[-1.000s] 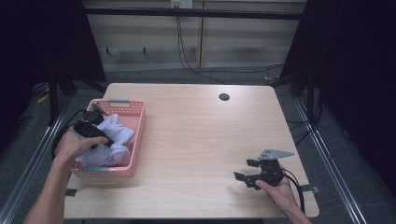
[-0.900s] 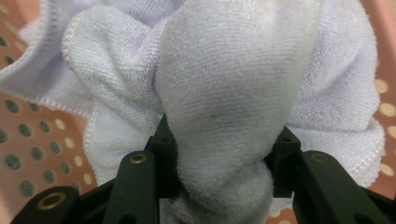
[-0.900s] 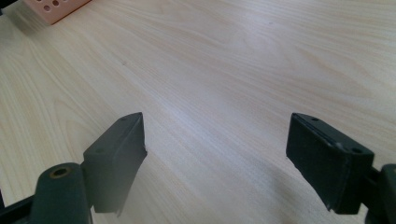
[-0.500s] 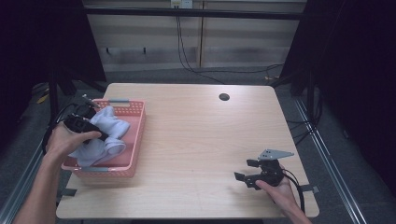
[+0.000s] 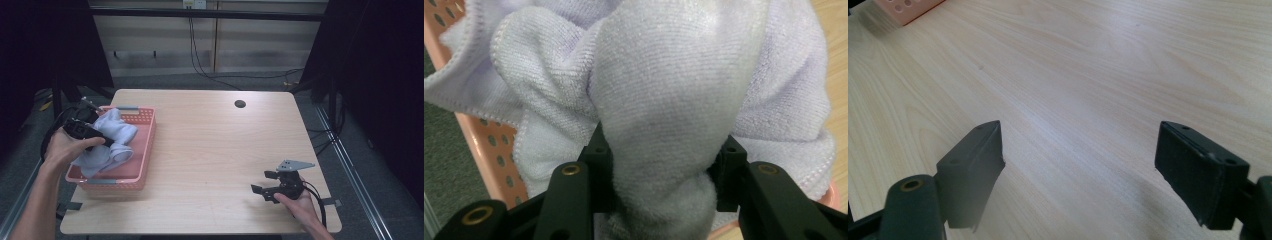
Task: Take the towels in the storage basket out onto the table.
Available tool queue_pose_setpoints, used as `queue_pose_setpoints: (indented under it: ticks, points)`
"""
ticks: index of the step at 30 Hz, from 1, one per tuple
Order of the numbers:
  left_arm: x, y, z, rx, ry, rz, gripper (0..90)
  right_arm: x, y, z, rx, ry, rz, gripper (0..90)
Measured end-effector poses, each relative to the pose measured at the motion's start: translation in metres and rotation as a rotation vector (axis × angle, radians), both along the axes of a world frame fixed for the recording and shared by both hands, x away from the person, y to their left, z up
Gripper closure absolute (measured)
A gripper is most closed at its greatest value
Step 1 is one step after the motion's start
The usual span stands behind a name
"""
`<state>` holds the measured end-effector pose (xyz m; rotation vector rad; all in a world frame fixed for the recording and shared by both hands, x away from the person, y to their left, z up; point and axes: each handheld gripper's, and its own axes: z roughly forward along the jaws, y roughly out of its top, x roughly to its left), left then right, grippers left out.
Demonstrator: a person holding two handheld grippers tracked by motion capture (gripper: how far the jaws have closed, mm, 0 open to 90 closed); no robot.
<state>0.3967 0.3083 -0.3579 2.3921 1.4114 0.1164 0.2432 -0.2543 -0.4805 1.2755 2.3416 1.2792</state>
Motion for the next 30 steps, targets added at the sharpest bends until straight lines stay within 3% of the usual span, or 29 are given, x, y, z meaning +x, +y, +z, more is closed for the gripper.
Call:
queue_pose_setpoints:
  ticks: [9, 12, 17, 19, 24, 30]
  points:
    - [-0.004, 0.002, 0.014, -0.017, -0.011, -0.002, 55.7, 0.001, 0.001, 0.000, 0.001, 0.002, 0.009, 18.8]
    - [-0.009, 0.000, 0.022, -0.035, -0.061, -0.007, 55.7, 0.001, 0.001, 0.000, 0.004, 0.007, 0.008, 18.8]
    - [-0.014, -0.001, 0.032, -0.064, -0.097, -0.020, 55.7, 0.000, 0.001, 0.001, 0.003, 0.006, 0.009, 18.8]
    - [-0.016, -0.001, 0.037, -0.090, -0.109, -0.003, 55.7, 0.000, 0.001, 0.001, 0.003, 0.008, 0.007, 18.8]
    - [-0.026, -0.009, 0.049, -0.078, -0.139, -0.026, 55.7, 0.000, 0.000, 0.001, 0.007, -0.001, 0.008, 18.8]
    - [-0.033, -0.019, 0.057, -0.094, -0.170, -0.041, 55.7, 0.000, 0.001, 0.002, 0.007, -0.004, 0.012, 18.8]
